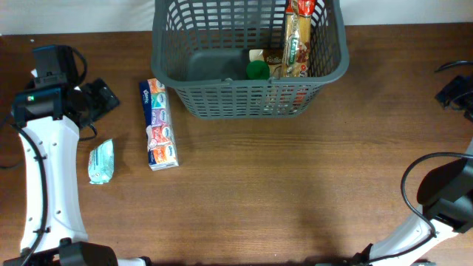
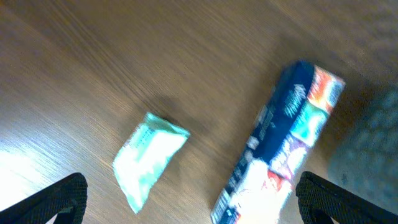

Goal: Pack container
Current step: 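Move the left gripper over the Kleenex tissue pack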

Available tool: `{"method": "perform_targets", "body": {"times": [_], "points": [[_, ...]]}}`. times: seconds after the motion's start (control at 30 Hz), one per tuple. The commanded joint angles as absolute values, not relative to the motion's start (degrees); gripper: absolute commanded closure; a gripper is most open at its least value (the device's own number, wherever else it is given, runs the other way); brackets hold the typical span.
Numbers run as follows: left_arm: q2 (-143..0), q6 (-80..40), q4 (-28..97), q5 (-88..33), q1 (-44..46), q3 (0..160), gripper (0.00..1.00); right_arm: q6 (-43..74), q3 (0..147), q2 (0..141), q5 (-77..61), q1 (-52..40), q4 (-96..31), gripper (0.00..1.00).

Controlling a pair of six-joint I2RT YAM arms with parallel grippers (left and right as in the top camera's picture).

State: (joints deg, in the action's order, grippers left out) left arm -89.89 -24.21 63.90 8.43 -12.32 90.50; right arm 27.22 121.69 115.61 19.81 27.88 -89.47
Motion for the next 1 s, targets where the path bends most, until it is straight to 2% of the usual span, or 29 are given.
{"method": "perform_targets", "body": {"times": [0.0, 0.13, 0.33, 0.5, 0.7, 0.97], "points": [[-89.17, -23.68, 65.87, -0.82, -12.49, 91.22, 0.00, 28.16, 121.32, 115.77, 19.44, 28.14, -89.12, 0.01], [-89.17, -22.24, 66.94, -2.26, -12.38, 91.22, 0.02, 28.16, 121.32, 115.77, 19.46, 28.14, -89.10, 0.01], [-89.17, -12.75, 71.33, -9.67, -12.38, 91.22, 0.05, 28.16, 121.32, 115.77, 19.46, 28.14, -89.12, 0.01], [-89.17, -14.63, 75.09, -11.14, -12.38, 91.24, 0.00, 28.16, 121.32, 115.77, 19.46, 28.14, -89.10, 0.01], [-89.17, -6.26, 71.64, -12.03, -8.23, 91.24, 0.00, 28.16, 121.32, 115.77, 19.46, 28.14, -89.10, 0.01], [-90.87, -7.86, 67.16, 4.97, 1.91, 91.24, 0.00, 28.16, 121.32, 115.77, 19.46, 28.14, -89.10, 0.01]]}}
